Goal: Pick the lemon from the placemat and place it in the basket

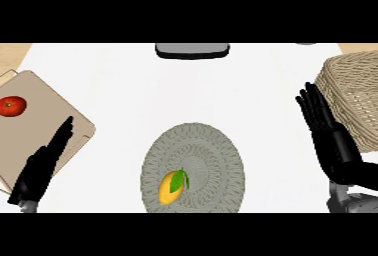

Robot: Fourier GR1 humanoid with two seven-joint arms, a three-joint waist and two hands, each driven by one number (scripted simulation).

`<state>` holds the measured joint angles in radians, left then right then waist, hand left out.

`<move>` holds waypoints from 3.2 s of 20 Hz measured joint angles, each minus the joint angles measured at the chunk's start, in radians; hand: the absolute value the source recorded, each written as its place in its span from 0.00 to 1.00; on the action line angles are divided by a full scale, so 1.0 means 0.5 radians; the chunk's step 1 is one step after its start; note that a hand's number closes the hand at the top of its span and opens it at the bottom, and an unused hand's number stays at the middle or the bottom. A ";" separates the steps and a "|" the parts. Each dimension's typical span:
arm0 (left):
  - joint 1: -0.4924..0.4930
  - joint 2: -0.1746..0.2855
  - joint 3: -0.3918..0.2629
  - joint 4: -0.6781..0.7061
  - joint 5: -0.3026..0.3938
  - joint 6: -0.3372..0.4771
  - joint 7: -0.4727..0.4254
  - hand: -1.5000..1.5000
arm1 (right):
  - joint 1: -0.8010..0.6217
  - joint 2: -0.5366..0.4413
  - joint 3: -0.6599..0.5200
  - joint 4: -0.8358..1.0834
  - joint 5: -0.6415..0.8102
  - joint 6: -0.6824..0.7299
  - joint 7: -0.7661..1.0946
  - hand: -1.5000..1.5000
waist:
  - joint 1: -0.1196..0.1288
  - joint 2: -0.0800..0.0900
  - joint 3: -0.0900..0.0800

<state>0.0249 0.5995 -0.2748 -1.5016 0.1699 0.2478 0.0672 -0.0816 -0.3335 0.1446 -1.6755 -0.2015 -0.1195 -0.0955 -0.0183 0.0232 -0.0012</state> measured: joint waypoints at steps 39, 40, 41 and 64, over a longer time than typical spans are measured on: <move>0.276 -0.314 0.066 0.121 0.325 -0.021 0.275 0.50 | -1.630 0.621 1.305 0.541 1.383 0.220 2.463 0.00 | -0.066 -0.137 0.000; 0.278 -0.318 0.068 0.120 0.328 -0.024 0.269 0.50 | -1.660 0.622 1.284 0.509 1.340 0.281 2.500 0.00 | -0.067 -0.133 0.001; 0.281 -0.314 0.076 0.120 0.334 -0.028 0.270 0.50 | -1.680 0.619 1.270 0.474 1.299 0.336 2.531 0.00 | -0.071 -0.131 0.003; 0.231 -0.366 0.088 0.135 0.295 -0.073 0.236 0.50 | -1.470 0.615 1.321 0.134 1.283 0.576 2.680 0.00 | -0.018 -0.080 0.014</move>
<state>0.1405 0.4164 -0.2308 -1.4338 0.3173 0.2110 0.1853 -0.8165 -0.0262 0.8053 -1.6085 0.4398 0.1683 1.2446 -0.0274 -0.0168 0.0059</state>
